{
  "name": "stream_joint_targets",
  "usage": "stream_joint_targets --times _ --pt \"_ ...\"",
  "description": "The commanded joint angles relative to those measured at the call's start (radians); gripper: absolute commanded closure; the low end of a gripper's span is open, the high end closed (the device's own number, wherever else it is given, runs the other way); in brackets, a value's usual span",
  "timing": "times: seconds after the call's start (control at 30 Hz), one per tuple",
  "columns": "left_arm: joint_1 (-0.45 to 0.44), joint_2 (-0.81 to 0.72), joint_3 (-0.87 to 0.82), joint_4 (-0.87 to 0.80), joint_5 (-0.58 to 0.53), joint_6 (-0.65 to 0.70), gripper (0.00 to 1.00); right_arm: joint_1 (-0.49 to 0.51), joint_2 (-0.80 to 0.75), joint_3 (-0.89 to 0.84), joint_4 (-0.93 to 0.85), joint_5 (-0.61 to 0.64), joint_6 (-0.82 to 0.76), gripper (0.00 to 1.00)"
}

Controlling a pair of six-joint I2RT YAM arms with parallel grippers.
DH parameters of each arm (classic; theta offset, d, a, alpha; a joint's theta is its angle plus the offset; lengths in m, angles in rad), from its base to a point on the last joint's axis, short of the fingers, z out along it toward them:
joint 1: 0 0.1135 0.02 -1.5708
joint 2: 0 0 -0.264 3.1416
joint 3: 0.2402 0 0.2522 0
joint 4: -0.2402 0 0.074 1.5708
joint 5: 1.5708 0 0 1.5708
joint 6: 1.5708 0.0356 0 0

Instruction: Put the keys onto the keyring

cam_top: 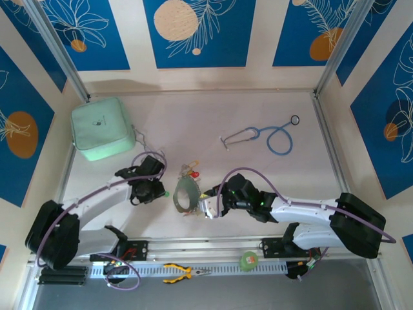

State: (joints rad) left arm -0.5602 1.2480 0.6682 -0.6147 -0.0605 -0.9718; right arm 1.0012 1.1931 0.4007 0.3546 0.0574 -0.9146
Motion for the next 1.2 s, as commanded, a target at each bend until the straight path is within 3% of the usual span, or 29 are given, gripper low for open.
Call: stream_joint_targets --times 0.0,0.13,0.43,0.67,1.17 --pt "0.002 0.043 0.085 -0.04 -0.035 0.242 0.7 0.005 -0.024 -0.011 0.01 0.011 0.016 1.0" --pt "-0.018 0.085 0.15 -0.117 -0.062 0.378 0.65 0.005 -0.02 -0.008 0.011 0.007 0.019 1.0" --pt "-0.045 0.242 0.251 -0.212 -0.103 0.517 0.65 0.005 -0.022 -0.005 0.004 0.005 0.019 1.0" --pt "-0.052 0.29 0.267 -0.198 -0.042 0.549 0.65 0.006 -0.022 -0.003 0.003 -0.003 0.021 1.0" --pt "-0.052 0.351 0.278 -0.182 -0.056 0.566 0.72 0.008 -0.018 -0.003 0.004 -0.009 0.025 1.0"
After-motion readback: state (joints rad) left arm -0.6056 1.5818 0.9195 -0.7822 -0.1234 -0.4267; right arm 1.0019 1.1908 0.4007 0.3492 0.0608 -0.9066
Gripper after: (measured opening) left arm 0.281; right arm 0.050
